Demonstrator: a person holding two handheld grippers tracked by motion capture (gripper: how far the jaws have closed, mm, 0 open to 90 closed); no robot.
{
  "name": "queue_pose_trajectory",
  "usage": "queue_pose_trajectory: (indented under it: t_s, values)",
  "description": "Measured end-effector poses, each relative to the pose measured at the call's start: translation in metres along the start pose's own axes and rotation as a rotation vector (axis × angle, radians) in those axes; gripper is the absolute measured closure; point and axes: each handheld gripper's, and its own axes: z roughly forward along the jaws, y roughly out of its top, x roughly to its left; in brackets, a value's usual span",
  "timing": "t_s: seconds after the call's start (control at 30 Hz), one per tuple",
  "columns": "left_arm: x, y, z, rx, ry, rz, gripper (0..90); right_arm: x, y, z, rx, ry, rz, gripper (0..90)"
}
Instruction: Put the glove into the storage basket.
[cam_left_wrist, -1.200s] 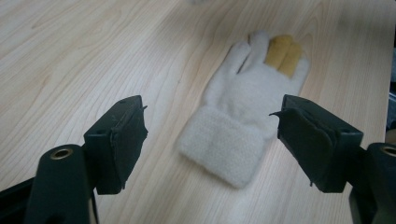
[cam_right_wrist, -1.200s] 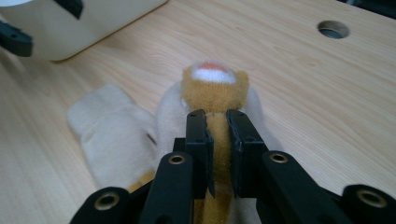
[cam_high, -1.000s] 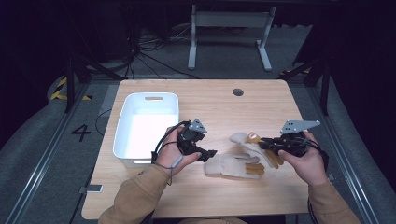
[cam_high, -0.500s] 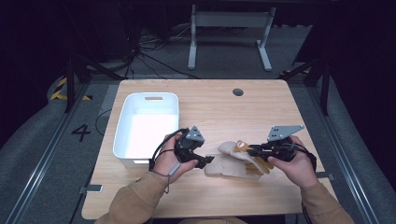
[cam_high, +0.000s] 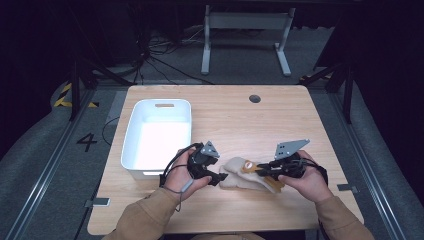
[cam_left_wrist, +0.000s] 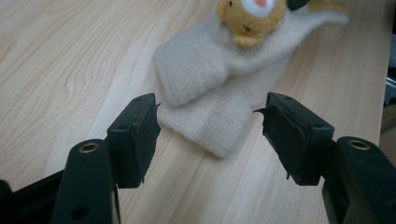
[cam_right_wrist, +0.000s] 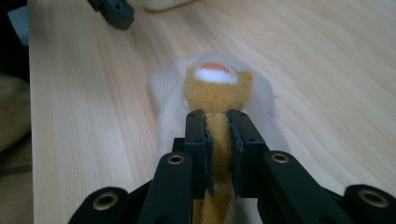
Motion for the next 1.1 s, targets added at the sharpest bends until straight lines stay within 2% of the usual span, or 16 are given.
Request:
queue_pose_trajectory:
  t_s: [0.17,0.27,0.3,0.33,0.37,0.47,0.6,0.77,0.87,0.97,1.1]
  values:
    - [0.001,0.0,0.011,0.025,0.015,0.002,36.8,-0.002,-0.005,0.009,0.064,0.024,-0.007,77.4]
    - [0.002,0.001,0.017,0.034,0.029,0.001,37.1,-0.003,-0.007,0.013,0.083,0.026,-0.001,75.8]
    - [0.002,0.001,0.019,0.038,0.028,0.0,37.2,-0.003,-0.009,0.015,0.095,0.032,0.006,71.3]
    - [0.003,0.001,0.021,0.04,0.028,0.0,37.2,-0.003,-0.009,0.015,0.095,0.032,0.006,71.3]
    - [0.004,0.001,0.022,0.044,0.026,-0.001,37.2,-0.002,-0.011,0.016,0.101,0.033,0.016,64.6]
    - [0.006,0.002,0.026,0.047,0.026,-0.004,37.2,-0.002,-0.013,0.015,0.09,0.034,0.021,59.4]
    - [0.007,0.005,0.028,0.049,0.024,0.006,37.1,-0.001,-0.014,0.004,0.058,0.012,0.048,55.5]
    - [0.009,0.011,0.035,0.059,0.018,0.014,37.0,-0.002,-0.023,-0.019,0.07,-0.067,0.082,55.9]
    - [0.01,0.013,0.036,0.074,0.015,0.032,37.1,-0.002,-0.026,-0.025,0.085,-0.093,0.088,57.6]
    - [0.011,0.014,0.038,0.078,0.015,0.031,37.2,-0.002,-0.031,-0.03,0.141,-0.086,0.114,61.8]
    - [0.013,0.015,0.039,0.084,0.011,0.032,37.2,-0.001,-0.037,-0.03,0.188,-0.058,0.144,65.1]
